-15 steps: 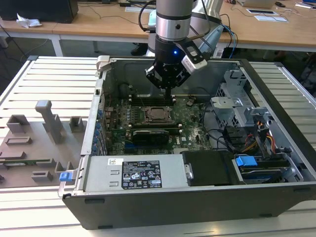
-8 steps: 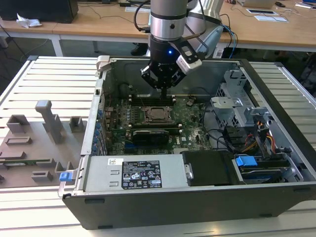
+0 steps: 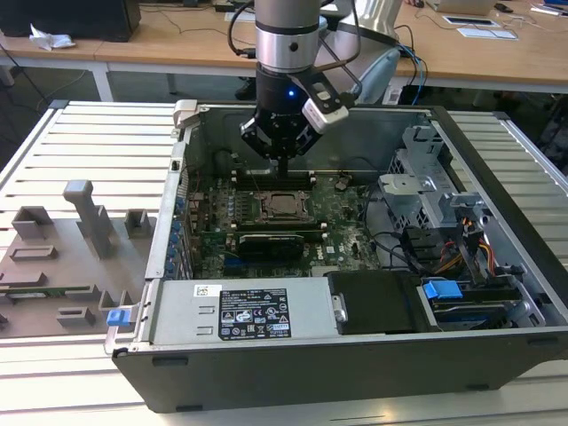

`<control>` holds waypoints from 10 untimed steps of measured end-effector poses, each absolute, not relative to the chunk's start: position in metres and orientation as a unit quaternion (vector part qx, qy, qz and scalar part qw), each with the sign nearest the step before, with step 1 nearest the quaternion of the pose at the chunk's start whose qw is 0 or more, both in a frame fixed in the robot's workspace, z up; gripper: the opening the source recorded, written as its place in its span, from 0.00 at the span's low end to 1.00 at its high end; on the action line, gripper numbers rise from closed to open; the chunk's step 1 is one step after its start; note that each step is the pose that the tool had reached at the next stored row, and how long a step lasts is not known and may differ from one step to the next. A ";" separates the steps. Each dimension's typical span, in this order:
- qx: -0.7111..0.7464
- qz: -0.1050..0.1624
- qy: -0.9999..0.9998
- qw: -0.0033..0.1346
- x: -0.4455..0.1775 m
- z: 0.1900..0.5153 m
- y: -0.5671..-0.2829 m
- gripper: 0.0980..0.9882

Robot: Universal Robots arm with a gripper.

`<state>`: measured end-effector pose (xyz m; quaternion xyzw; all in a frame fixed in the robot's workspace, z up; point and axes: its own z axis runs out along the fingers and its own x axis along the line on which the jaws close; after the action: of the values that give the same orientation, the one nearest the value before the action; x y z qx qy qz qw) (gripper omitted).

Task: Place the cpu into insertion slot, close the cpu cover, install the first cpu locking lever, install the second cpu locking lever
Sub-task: 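Install the first cpu locking lever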

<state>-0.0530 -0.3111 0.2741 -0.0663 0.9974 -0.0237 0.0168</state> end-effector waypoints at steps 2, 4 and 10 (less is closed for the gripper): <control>-0.066 -0.024 0.997 0.017 -0.058 0.274 -0.311 0.01; -0.066 -0.024 0.997 0.017 -0.059 0.274 -0.311 0.01; -0.066 -0.024 0.997 0.017 -0.066 0.274 -0.311 0.01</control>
<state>-0.0658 -0.3111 0.2741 -0.0663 0.9974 -0.0238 0.0168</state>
